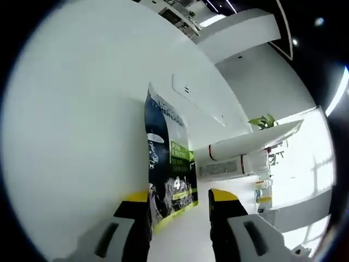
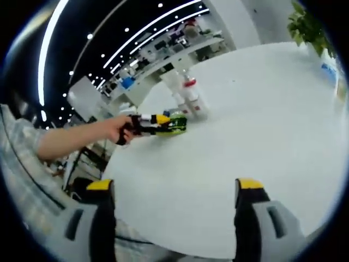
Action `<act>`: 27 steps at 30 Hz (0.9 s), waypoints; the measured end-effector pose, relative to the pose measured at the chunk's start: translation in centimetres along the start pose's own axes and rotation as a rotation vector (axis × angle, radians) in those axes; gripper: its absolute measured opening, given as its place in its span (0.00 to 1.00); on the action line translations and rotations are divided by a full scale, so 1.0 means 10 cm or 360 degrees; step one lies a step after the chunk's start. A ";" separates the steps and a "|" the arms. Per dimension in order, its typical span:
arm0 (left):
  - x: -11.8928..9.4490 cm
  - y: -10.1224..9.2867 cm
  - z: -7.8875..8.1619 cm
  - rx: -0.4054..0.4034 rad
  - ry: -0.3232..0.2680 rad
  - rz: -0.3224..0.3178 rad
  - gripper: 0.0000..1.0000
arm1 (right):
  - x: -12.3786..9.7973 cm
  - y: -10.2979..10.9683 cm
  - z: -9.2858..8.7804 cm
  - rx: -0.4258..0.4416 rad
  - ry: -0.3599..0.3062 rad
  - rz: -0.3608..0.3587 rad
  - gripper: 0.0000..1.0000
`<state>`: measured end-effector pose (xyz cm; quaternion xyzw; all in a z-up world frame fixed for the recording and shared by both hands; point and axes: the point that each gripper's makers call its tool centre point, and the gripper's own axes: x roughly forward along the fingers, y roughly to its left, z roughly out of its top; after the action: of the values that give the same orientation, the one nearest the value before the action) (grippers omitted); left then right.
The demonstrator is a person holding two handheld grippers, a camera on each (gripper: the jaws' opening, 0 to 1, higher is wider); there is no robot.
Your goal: Arrange the skincare products in the storage area until every visible bottle or jar stands upright without overlapping.
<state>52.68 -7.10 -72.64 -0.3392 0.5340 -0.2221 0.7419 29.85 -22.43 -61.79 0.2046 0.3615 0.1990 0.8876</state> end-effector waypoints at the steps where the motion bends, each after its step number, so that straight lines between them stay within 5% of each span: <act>1: -0.01 0.01 0.01 0.0032 -0.0001 0.0029 0.45 | 0.00 0.01 0.00 -0.0002 -0.0004 0.0000 0.89; 10: -0.10 -0.02 0.04 0.0154 -0.0018 0.0098 0.68 | -0.04 0.04 -0.05 -0.0068 0.0002 -0.0025 0.89; 16: -0.19 0.04 0.01 0.0220 -0.0017 0.0132 0.69 | -0.07 0.05 -0.07 -0.0058 -0.0020 -0.0022 0.89; 27: -0.71 0.24 0.08 0.0669 -0.0124 0.0170 0.74 | 0.07 0.20 -0.12 -0.0052 -0.0020 0.0053 0.89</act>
<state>51.01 -0.32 -69.68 -0.1566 0.4642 -0.2756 0.8271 29.02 -20.15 -61.92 0.1973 0.3491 0.2182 0.8897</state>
